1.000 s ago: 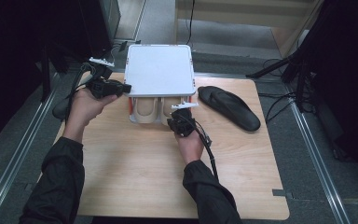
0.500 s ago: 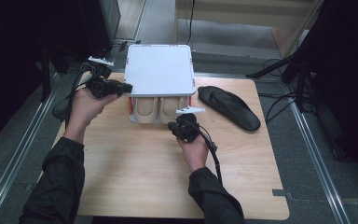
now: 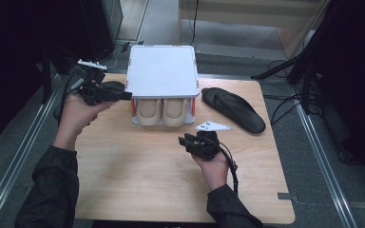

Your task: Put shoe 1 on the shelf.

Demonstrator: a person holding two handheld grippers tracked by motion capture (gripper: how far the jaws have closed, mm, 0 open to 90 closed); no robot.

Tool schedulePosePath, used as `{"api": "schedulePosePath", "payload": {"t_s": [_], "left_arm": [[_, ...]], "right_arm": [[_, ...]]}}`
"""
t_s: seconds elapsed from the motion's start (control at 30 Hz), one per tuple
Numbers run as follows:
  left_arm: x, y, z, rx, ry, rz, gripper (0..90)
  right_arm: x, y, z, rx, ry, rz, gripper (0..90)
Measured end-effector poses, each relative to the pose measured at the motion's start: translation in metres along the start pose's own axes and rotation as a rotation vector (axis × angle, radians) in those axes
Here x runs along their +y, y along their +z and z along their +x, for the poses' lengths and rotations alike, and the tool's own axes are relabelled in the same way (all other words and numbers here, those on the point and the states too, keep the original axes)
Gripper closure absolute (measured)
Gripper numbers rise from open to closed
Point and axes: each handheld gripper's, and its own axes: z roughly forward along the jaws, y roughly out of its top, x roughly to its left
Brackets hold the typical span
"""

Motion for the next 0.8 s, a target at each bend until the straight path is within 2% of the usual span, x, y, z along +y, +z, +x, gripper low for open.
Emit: {"api": "schedulePosePath", "payload": {"t_s": [0.07,0.13,0.23,0.3,0.4,0.43,0.5,0.63,0.73,0.77,0.8], "left_arm": [[-0.002,-0.002,0.000,0.009,0.001,0.006,43.4],[-0.009,-0.007,0.000,0.031,0.012,0.011,42.3],[-0.013,-0.011,0.001,0.040,0.007,0.002,39.8],[-0.021,-0.018,0.004,0.054,0.000,-0.013,38.7],[-0.026,-0.021,0.008,0.067,-0.008,-0.008,38.2],[-0.031,-0.023,0.012,0.086,-0.022,-0.009,38.2],[-0.034,-0.025,0.014,0.094,-0.016,-0.009,38.3],[-0.044,-0.028,0.021,0.123,-0.034,-0.012,39.5],[-0.050,-0.028,0.027,0.140,-0.031,0.002,47.0],[-0.052,-0.027,0.029,0.141,-0.036,0.017,47.0],[-0.055,-0.026,0.032,0.148,-0.033,0.047,62.4]], "right_arm": [[0.000,-0.002,0.000,0.008,0.001,-0.006,67.0],[-0.001,-0.009,0.000,0.020,-0.023,-0.019,64.9],[-0.003,-0.013,-0.001,0.027,-0.029,-0.029,63.1],[-0.006,-0.017,-0.002,0.033,-0.050,-0.031,59.8],[-0.007,-0.020,-0.003,0.039,-0.040,-0.022,57.0],[-0.007,-0.023,-0.004,0.044,-0.030,-0.021,55.7],[-0.007,-0.025,-0.005,0.043,-0.031,-0.025,54.4],[-0.010,-0.030,-0.006,0.042,-0.035,-0.016,51.8],[-0.018,-0.031,-0.009,0.039,-0.041,-0.013,52.1],[-0.020,-0.031,-0.010,0.040,-0.032,-0.004,52.1],[-0.022,-0.032,-0.011,0.037,-0.019,0.017,52.1]]}}
